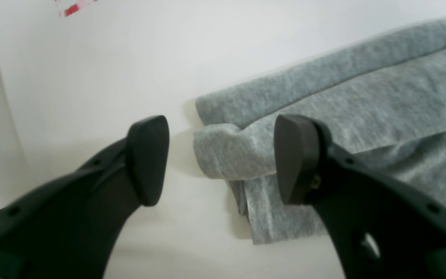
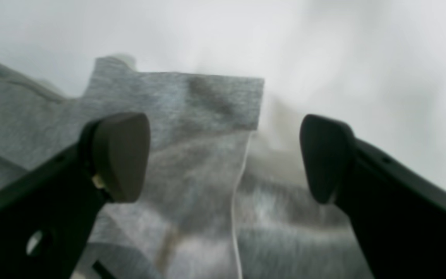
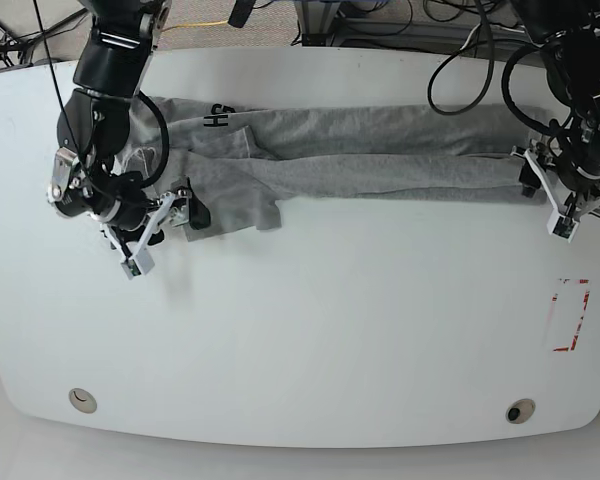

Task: Fold the T-shirt properly
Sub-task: 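Regrasp the folded end with the right gripper and tuck it inward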

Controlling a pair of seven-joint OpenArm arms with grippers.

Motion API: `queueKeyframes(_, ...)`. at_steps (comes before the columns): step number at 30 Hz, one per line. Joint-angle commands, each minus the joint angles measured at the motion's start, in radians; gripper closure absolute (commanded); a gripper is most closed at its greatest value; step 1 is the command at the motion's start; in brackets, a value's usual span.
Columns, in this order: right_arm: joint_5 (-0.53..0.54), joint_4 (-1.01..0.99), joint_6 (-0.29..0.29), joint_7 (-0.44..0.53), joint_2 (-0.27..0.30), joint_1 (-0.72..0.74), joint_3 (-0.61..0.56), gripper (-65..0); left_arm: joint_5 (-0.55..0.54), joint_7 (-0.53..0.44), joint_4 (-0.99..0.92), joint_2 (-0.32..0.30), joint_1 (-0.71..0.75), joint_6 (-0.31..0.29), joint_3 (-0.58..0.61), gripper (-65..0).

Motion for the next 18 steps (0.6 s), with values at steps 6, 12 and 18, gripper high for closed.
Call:
queueKeyframes(6,0.031,-0.151,0.007,0.111,0.041,0.070,-0.068,-58.2,-0.006,-0.012,0.017,-0.011,0.033,0.000,-0.004,-40.3)
queueKeyframes(12,0.031,-0.220,0.007,0.177,0.041,0.064,-0.080,-58.2,-0.006,-0.012,0.017,-0.011,0.038,0.000,-0.004,-40.3)
queueKeyframes(18,0.031,-0.233,0.007,0.177,0.033,0.059,-0.080,-51.2,-0.004,-0.012,0.016,-0.012,0.044,0.000,-0.004,-40.3)
